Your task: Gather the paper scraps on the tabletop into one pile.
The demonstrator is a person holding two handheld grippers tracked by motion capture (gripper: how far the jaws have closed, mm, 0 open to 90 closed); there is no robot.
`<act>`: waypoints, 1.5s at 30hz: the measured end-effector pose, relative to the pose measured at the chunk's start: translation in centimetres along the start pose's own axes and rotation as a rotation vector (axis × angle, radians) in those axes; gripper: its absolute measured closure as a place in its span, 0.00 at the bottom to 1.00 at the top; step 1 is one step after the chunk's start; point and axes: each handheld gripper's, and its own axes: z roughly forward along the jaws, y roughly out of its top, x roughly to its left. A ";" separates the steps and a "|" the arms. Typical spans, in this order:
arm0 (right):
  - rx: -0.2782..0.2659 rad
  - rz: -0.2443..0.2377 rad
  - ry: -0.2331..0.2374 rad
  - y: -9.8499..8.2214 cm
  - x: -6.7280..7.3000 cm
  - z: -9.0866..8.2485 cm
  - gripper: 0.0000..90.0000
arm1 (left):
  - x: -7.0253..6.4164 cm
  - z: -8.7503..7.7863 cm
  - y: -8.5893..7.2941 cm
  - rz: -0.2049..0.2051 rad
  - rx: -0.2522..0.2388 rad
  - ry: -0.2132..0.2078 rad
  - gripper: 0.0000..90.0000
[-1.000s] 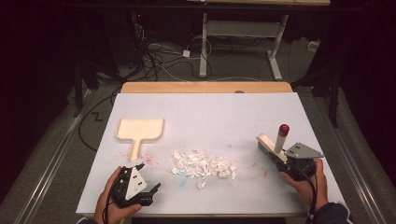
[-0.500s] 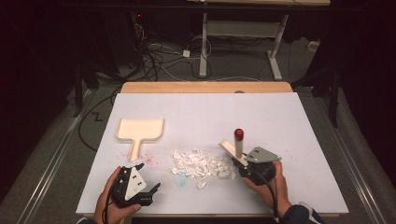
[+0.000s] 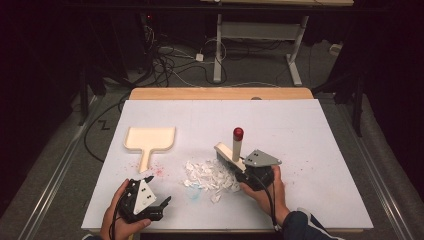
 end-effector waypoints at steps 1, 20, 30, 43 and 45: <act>-0.012 0.002 0.000 0.1 -0.3 -0.3 0.76 | 0.0 -0.1 0.0 -0.003 -0.003 0.002 0.19; -0.030 -0.040 0.066 -1.1 -4.8 -7.7 0.76 | 0.0 -0.2 0.1 0.004 -0.009 0.002 0.19; 0.035 -0.037 0.124 -3.7 -5.7 -9.5 0.76 | 0.0 -0.1 0.1 0.004 -0.006 0.000 0.19; -0.044 0.030 0.094 -2.8 -6.8 -9.0 0.76 | 0.0 0.0 0.0 0.006 0.006 0.000 0.19; -0.033 0.048 0.096 -3.2 -7.0 -8.6 0.76 | -0.1 0.0 0.0 0.007 0.002 0.000 0.19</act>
